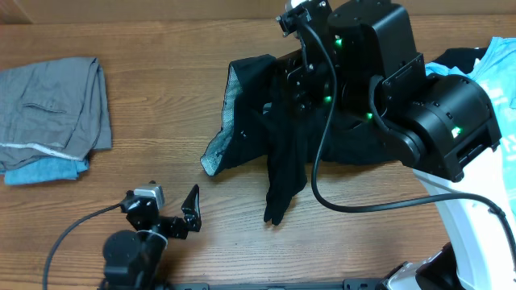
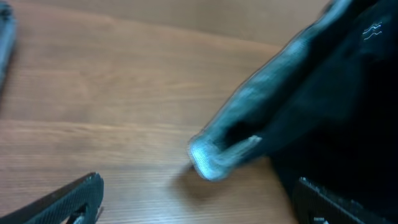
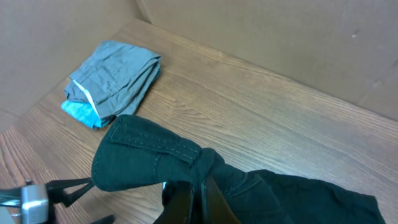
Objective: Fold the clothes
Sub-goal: 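Reach the left gripper to the shorts' left waistband edge and grasp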
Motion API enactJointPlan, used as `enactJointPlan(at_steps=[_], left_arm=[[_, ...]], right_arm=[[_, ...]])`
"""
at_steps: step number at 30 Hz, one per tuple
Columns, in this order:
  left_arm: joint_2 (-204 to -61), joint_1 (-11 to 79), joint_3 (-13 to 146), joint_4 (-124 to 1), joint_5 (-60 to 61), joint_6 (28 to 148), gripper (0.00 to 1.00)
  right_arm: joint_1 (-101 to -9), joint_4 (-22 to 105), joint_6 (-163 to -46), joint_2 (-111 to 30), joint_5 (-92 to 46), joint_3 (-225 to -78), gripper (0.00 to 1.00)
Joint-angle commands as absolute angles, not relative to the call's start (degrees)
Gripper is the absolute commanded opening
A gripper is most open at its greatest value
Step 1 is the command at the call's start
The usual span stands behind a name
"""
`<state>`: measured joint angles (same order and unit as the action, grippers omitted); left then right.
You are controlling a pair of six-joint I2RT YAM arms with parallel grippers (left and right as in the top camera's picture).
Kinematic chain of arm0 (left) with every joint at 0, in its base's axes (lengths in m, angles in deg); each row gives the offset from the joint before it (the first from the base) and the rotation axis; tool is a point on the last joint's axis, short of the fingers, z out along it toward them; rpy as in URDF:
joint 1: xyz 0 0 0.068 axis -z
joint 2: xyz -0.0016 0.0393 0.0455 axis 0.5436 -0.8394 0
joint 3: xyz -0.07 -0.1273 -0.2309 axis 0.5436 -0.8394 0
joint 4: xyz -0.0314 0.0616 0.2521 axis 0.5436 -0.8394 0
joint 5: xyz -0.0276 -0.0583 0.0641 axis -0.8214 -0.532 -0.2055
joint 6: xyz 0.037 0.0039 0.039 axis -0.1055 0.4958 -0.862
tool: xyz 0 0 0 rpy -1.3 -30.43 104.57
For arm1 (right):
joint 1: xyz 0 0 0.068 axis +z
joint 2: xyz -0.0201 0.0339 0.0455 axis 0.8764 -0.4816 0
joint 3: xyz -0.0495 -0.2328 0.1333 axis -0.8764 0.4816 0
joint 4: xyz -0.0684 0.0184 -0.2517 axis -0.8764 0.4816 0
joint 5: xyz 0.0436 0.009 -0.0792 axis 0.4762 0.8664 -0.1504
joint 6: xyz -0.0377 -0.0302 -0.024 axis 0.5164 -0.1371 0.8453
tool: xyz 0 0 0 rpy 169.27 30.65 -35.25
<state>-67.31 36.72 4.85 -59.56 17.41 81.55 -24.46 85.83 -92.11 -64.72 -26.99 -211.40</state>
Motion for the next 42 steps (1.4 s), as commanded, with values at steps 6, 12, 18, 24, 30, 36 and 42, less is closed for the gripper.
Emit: enactJointPlan(at_steps=[6, 12, 18, 24, 30, 36, 42], left_arm=[[-110.2, 37.1, 34.1, -71.8, -2.9, 83.5, 1.00], [-133.5, 37.0, 39.9, -69.8, -5.4, 81.2, 0.96], [-143.7, 36.1, 39.9, -69.4, -5.0, 81.8, 0.89], [-144.7, 36.1, 39.9, -69.4, -1.0, 81.8, 0.62], [-144.6, 34.9, 39.9, -68.5, 3.0, 83.2, 0.78], [-144.6, 27.2, 39.9, -68.4, -9.4, 80.8, 0.89], [-144.6, 20.0, 39.9, -69.9, -26.7, 76.8, 0.89]], right_arm=[[-24.6, 85.7, -92.9, -63.8, -27.1, -212.3, 0.04], [-24.7, 86.7, -93.7, -62.4, -27.0, -212.3, 0.04], [-24.7, 86.9, -93.7, -61.7, -27.1, -212.3, 0.04], [-24.7, 86.8, -93.7, -61.7, -27.1, -212.3, 0.04], [-24.7, 87.1, -93.7, -61.6, -27.1, -212.3, 0.04], [-24.7, 88.1, -93.7, -61.6, -27.1, -212.3, 0.04], [-24.7, 88.4, -93.7, -61.6, -27.1, -212.3, 0.04]])
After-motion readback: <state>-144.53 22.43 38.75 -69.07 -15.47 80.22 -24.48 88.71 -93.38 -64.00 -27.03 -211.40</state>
